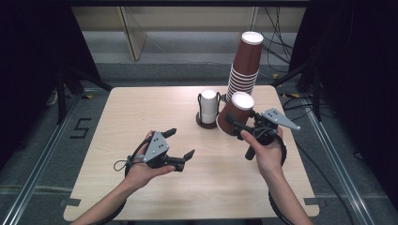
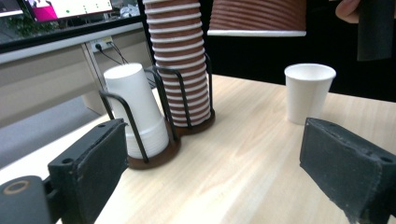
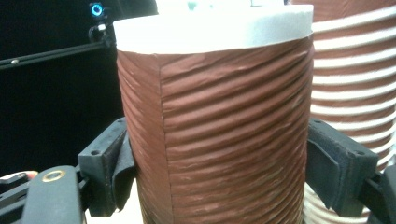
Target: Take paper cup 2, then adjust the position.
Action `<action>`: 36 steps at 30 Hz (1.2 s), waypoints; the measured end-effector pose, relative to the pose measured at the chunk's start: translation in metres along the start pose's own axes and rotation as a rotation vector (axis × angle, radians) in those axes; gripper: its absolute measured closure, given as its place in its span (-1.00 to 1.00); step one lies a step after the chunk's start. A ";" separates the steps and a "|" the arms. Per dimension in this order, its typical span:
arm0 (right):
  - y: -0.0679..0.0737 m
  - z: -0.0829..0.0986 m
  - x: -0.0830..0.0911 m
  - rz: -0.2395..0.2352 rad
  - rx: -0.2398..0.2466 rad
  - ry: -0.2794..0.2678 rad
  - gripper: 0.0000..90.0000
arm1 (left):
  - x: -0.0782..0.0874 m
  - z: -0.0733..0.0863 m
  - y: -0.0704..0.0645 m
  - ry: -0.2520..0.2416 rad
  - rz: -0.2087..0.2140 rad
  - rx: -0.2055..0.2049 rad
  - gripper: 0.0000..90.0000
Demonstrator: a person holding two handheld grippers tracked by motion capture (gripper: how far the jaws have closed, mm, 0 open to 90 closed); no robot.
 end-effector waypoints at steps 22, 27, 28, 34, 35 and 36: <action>0.034 0.066 0.000 -0.062 -0.051 0.116 -0.58 | 0.006 0.045 -0.013 0.069 0.007 0.052 -0.88; 0.034 0.076 -0.001 -0.070 -0.110 0.124 -0.59 | 0.001 0.048 -0.015 0.085 0.004 0.051 -0.94; 0.037 0.077 -0.001 -0.074 -0.149 0.132 -0.59 | 0.000 0.048 -0.016 0.079 0.005 0.053 -0.95; 0.035 0.085 0.000 -0.077 -0.169 0.136 -0.58 | -0.005 0.047 -0.020 0.086 0.012 0.026 -0.99; 0.035 0.085 0.000 -0.083 -0.187 0.133 -0.59 | -0.006 0.048 -0.022 0.088 0.019 0.027 -0.99; 0.034 0.086 0.000 -0.080 -0.182 0.136 -0.59 | -0.006 0.048 -0.024 0.087 0.025 0.026 -1.00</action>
Point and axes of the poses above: each handheld gripper's, and its own axes: x roughly backward along the jaws, z roughly out of its underside, y roughly to its left, the point moved 6 cm from there along -x, roughly forward along the jaws, and after that the axes turned 11 degrees about x, right-handed, at the moved point
